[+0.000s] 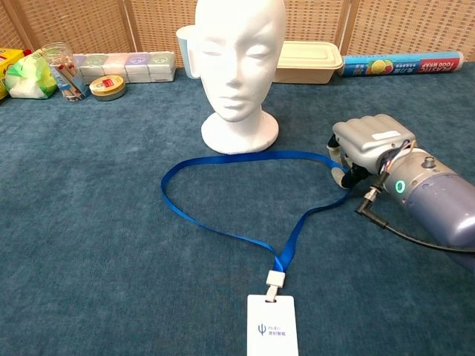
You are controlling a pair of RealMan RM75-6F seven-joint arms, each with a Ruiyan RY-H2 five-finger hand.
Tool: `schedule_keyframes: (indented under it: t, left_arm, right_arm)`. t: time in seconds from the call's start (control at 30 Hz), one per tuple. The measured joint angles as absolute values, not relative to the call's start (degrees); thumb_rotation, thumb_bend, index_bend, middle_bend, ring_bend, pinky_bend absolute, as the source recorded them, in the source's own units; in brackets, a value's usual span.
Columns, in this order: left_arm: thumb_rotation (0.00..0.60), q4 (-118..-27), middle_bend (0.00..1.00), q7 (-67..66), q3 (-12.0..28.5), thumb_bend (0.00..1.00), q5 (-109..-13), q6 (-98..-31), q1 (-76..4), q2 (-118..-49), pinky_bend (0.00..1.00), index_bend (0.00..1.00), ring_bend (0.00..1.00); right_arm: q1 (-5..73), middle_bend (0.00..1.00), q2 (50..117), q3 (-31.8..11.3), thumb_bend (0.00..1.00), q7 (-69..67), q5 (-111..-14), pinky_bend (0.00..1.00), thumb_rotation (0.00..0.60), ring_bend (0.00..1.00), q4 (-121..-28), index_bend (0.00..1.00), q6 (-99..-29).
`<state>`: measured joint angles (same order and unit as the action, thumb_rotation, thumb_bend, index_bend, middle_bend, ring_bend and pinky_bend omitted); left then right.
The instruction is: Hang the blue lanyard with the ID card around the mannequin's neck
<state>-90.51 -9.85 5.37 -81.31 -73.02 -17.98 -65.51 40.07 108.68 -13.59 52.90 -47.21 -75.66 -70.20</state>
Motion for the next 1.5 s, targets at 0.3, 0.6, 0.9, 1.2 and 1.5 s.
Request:
schedule_keyframes:
  t: [0.3, 0.6, 0.9, 1.2, 1.5]
  left_arm:
    - [0.411, -95.1, 0.67, -20.9, 7.8, 0.15, -77.3, -69.8, -22.2, -67.7, 0.67, 0.51, 0.68]
    - [0.411, -96.5, 0.94, -33.9, 10.0, 0.15, -72.0, -66.9, -27.9, -73.8, 0.89, 0.51, 0.98]
    - [0.404, -96.2, 1.0, -42.5, 10.6, 0.2, -65.7, -64.7, -32.9, -81.7, 1.0, 0.51, 1.0]
    - [0.404, -96.5, 1.0, -45.3, 12.1, 0.29, -56.3, -64.3, -35.7, -86.5, 1.0, 0.51, 1.0]
    - [0.412, -96.5, 1.0, -48.5, 13.3, 0.29, -49.0, -64.9, -39.0, -90.6, 1.0, 0.51, 1.0]
  right_arm:
    - [39.7, 0.85, 108.0, -12.6, 0.55, 53.1, -48.2, 1.0, 0.544, 1.0, -78.4, 0.62, -70.7]
    - [39.4, 0.86, 107.8, -11.7, 0.55, 52.9, -49.2, 1.0, 0.551, 1.0, -79.6, 0.63, -70.8]
    - [39.4, 0.86, 107.6, -11.4, 0.56, 52.7, -49.9, 1.0, 0.581, 1.0, -80.3, 0.63, -70.6]
    - [39.1, 0.86, 107.0, -11.0, 0.56, 52.1, -50.4, 1.0, 0.589, 1.0, -80.8, 0.64, -70.2]
    - [38.9, 0.86, 106.8, -10.7, 0.56, 51.3, -50.5, 1.0, 0.596, 1.0, -80.7, 0.64, -69.6]
